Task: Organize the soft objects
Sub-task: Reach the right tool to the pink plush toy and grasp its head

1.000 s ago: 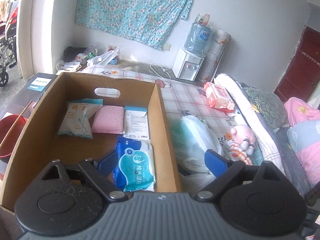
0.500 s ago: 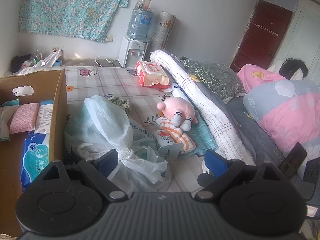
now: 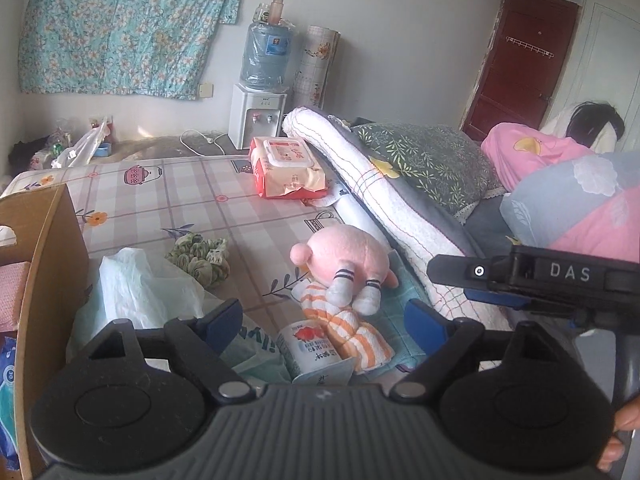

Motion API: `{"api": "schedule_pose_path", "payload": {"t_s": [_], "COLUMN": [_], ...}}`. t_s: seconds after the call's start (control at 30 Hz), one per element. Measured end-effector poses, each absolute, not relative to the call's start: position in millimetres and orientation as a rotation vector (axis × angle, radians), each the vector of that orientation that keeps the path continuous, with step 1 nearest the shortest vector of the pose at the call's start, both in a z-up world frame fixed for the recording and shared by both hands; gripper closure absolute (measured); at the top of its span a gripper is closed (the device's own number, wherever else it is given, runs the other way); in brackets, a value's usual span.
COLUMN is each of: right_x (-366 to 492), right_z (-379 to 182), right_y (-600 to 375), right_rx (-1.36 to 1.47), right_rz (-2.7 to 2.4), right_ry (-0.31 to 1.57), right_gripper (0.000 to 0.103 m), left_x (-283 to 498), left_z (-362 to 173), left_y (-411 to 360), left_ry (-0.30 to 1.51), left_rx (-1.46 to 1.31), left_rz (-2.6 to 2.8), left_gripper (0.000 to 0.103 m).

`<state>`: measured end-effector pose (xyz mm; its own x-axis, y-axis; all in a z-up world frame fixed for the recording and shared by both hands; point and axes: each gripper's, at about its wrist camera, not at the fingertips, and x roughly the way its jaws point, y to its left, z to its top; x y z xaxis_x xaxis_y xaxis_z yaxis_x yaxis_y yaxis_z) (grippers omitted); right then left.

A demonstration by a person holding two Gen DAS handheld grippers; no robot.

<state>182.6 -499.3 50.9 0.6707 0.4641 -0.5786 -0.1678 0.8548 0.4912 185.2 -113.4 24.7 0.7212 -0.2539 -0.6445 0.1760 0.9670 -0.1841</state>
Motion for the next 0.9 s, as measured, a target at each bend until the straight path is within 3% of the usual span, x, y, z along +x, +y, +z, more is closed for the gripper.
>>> {"api": "schedule_pose_path", "payload": {"t_s": [0.13,0.37,0.47,0.57,0.7,0.77,0.8,0.83,0.9], "right_x": [244,318,324,322,313,303,297,293,281], "right_z": [43,-3,-21,-23,-17,-7,1,7,22], "right_y": [-477,-453,-453,-452,-451,-453,-455,-456,-459], "right_rx": [0.319,0.272,0.319,0.327,0.296,0.258,0.236,0.227,0.2], "right_rz": [0.349,0.291,0.304,0.3,0.302,0.298,0.301,0.308,0.325], "right_ry": [0.819,0.963,0.996,0.985,0.952,0.922,0.902,0.89,0.859], "right_gripper": [0.024,0.021,0.014,0.017,0.028,0.042,0.058,0.063,0.064], "left_x": [202,202,201,198,193,189,187,184,179], "left_z": [12,1,3,3,4,7,8,10,13], "left_y": [-113,-95,-89,-85,-82,-81,-81,-81,-80], "left_ry": [0.79,0.827,0.826,0.823,0.824,0.818,0.813,0.809,0.799], "left_rx": [-0.15,-0.178,-0.185,-0.18,-0.185,-0.183,-0.181,-0.18,-0.181], "left_rz": [-0.226,-0.19,-0.19,-0.188,-0.188,-0.192,-0.193,-0.193,-0.199], "left_gripper": [0.025,0.025,0.025,0.025,0.025,0.025,0.025,0.025,0.025]}}
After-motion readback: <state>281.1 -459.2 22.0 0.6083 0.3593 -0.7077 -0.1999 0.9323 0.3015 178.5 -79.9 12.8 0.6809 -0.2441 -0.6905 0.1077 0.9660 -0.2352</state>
